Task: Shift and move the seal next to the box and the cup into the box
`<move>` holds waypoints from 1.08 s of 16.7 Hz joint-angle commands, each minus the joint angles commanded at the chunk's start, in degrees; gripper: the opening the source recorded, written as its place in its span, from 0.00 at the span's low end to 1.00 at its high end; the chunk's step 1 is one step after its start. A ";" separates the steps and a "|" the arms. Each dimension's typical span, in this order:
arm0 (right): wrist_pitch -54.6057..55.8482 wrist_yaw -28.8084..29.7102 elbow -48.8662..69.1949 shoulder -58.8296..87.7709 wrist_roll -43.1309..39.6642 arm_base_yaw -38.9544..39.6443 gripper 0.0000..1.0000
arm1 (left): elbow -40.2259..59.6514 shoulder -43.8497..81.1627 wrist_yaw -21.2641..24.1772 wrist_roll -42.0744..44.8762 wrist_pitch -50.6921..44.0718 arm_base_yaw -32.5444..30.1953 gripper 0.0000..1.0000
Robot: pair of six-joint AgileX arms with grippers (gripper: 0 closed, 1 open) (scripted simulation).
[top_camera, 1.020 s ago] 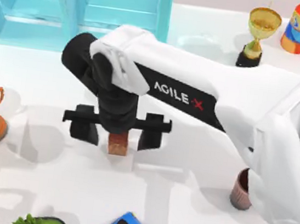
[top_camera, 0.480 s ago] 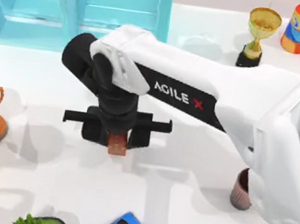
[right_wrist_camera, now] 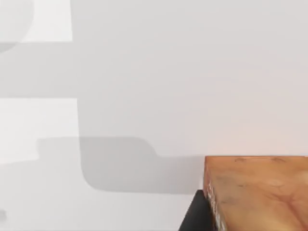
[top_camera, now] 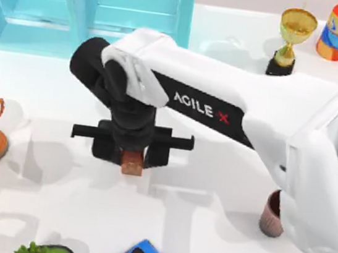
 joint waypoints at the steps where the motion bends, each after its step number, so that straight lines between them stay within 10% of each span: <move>1: -0.16 -0.01 -0.16 -0.13 -0.17 -0.10 0.00 | 0.00 0.00 0.00 0.00 0.00 0.00 1.00; 18: -4.68 -1.03 -17.57 -23.58 -9.47 -8.97 0.00 | 0.00 0.00 0.00 0.00 0.00 0.00 1.00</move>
